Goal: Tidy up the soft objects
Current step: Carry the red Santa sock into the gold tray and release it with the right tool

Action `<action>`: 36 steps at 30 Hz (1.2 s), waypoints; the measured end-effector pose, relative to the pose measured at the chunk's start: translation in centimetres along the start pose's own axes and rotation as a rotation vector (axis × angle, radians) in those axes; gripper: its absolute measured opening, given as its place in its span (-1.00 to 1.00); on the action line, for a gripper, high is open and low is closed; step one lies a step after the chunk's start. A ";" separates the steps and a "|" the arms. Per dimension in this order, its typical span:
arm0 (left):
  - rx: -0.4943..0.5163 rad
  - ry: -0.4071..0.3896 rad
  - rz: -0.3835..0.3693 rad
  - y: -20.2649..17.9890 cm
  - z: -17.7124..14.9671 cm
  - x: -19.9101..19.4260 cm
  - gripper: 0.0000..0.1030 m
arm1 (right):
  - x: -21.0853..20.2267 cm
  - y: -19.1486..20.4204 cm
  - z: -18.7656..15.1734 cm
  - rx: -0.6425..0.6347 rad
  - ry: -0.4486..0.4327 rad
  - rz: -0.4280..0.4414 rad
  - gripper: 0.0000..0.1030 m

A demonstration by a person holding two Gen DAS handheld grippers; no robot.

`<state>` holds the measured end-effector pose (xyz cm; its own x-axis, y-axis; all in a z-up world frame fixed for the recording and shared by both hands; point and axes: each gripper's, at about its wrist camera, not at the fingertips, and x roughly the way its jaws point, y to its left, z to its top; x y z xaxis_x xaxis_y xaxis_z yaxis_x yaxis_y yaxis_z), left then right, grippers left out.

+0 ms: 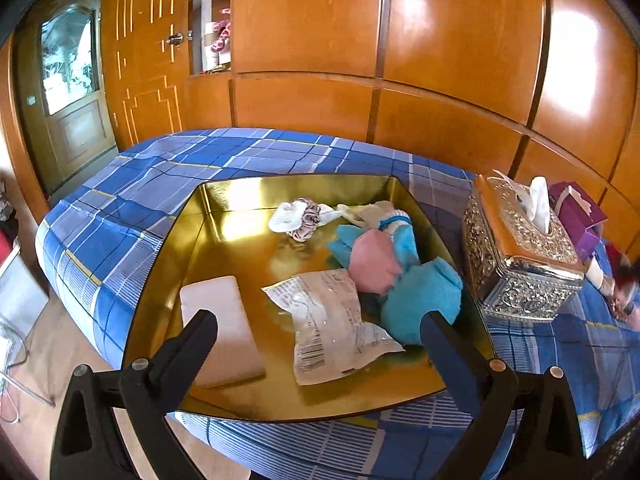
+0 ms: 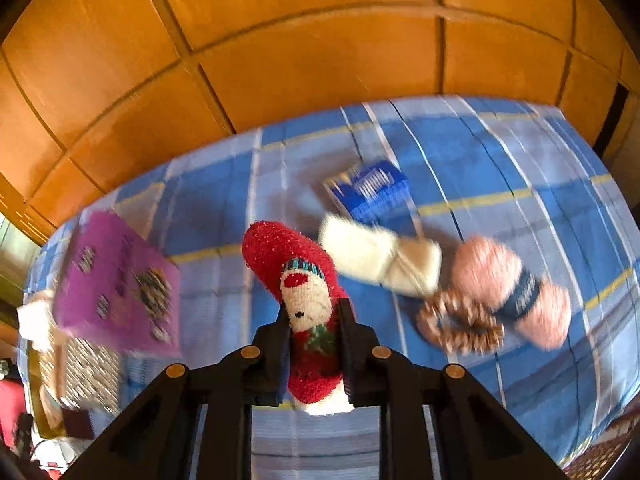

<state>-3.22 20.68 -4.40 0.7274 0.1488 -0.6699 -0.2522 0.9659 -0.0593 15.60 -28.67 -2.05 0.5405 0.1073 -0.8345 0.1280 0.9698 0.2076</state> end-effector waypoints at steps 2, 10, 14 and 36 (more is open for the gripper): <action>0.009 0.001 -0.008 -0.3 -0.1 0.0 0.98 | -0.3 1.0 1.9 -0.012 -0.016 0.005 -0.63; 0.032 -0.020 -0.015 -0.8 0.0 -0.6 0.98 | -2.4 9.1 10.8 -0.090 -0.102 0.047 -0.63; 0.033 -0.013 -0.016 -0.6 0.0 -0.5 0.98 | -4.0 16.3 12.0 -0.221 -0.138 0.147 -0.63; -0.181 -0.021 0.116 8.3 -0.2 -1.0 0.98 | 3.3 45.6 -14.7 -1.051 0.142 0.495 -0.62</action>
<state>-6.20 28.54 -4.33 0.6994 0.2626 -0.6647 -0.4439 0.8885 -0.1162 10.98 19.09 -2.83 0.2323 0.4830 -0.8442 -0.8571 0.5120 0.0571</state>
